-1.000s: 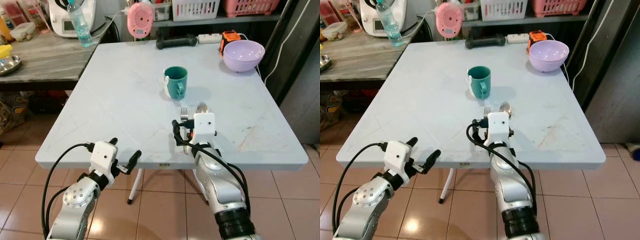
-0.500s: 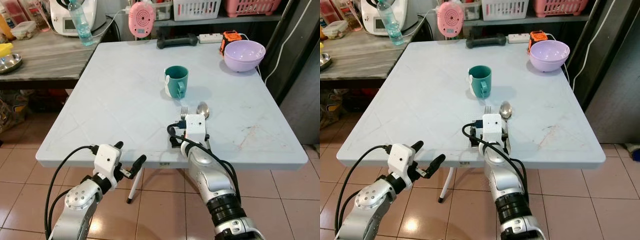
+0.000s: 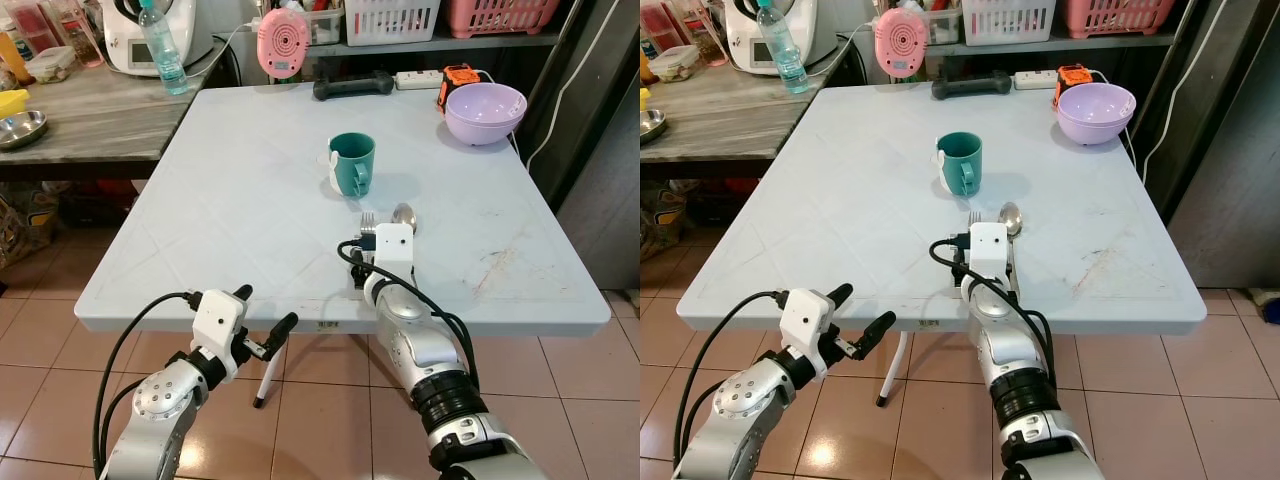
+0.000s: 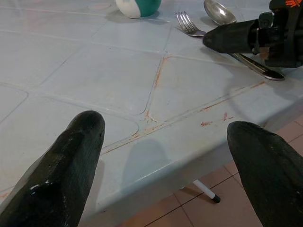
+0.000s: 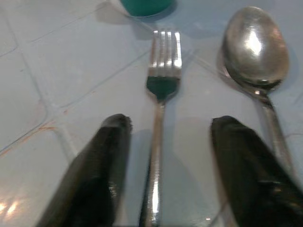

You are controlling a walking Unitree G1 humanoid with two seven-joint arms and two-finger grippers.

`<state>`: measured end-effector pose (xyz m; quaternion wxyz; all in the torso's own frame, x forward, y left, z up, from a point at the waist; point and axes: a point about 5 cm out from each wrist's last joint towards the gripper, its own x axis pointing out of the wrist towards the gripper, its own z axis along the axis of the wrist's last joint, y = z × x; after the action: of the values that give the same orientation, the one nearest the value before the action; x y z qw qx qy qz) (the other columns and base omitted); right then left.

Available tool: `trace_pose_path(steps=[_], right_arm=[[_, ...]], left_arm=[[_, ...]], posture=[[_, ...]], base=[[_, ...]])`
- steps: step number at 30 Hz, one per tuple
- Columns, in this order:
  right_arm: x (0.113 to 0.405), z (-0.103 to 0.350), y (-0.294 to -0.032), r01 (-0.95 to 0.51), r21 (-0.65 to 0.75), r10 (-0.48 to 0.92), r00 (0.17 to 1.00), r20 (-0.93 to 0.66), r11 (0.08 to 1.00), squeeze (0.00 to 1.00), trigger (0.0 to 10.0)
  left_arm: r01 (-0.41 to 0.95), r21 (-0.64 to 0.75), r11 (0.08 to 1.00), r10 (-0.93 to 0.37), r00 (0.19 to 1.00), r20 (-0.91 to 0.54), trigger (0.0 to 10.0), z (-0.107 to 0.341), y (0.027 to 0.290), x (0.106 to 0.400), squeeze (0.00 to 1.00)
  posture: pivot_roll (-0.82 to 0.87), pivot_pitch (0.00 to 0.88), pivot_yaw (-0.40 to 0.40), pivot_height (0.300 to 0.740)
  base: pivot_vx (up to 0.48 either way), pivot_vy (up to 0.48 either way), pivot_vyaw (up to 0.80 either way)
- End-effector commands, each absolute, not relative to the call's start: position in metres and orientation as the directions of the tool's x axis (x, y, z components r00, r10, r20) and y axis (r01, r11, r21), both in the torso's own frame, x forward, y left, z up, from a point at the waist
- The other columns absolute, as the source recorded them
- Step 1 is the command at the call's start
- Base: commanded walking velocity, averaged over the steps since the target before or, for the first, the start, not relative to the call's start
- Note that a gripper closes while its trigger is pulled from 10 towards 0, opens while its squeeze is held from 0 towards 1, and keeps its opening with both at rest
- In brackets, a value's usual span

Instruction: Setting the table

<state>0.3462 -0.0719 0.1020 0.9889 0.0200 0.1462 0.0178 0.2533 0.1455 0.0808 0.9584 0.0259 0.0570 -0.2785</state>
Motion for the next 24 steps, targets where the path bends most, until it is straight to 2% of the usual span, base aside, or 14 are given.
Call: trace_pose_path(steps=[1,10,24], right_arm=[[0.344,0.095,-0.063,-0.036,0.070,0.058,0.938,-0.343,0.997,0.00,0.0],[0.339,0.083,-0.062,-0.048,0.069,0.072,0.920,-0.386,0.996,0.00,0.0],[0.337,0.076,-0.064,-0.051,0.069,0.075,0.907,-0.414,0.996,0.00,0.0]], left_arm=[[0.548,0.018,0.836,-0.542,0.831,-0.124,10.0,0.082,0.145,0.252,0.00],[0.591,-0.014,0.806,-0.589,0.801,-0.104,10.0,0.084,0.135,0.253,0.00],[0.622,-0.039,0.782,-0.623,0.778,-0.077,10.0,0.090,0.138,0.253,0.00]], posture=[[-0.06,0.093,0.089,0.740],[-0.06,0.094,0.092,0.740],[-0.07,0.090,0.091,0.740]], base=[[0.000,0.000,0.00],[0.000,0.000,0.00],[0.000,0.000,0.00]])
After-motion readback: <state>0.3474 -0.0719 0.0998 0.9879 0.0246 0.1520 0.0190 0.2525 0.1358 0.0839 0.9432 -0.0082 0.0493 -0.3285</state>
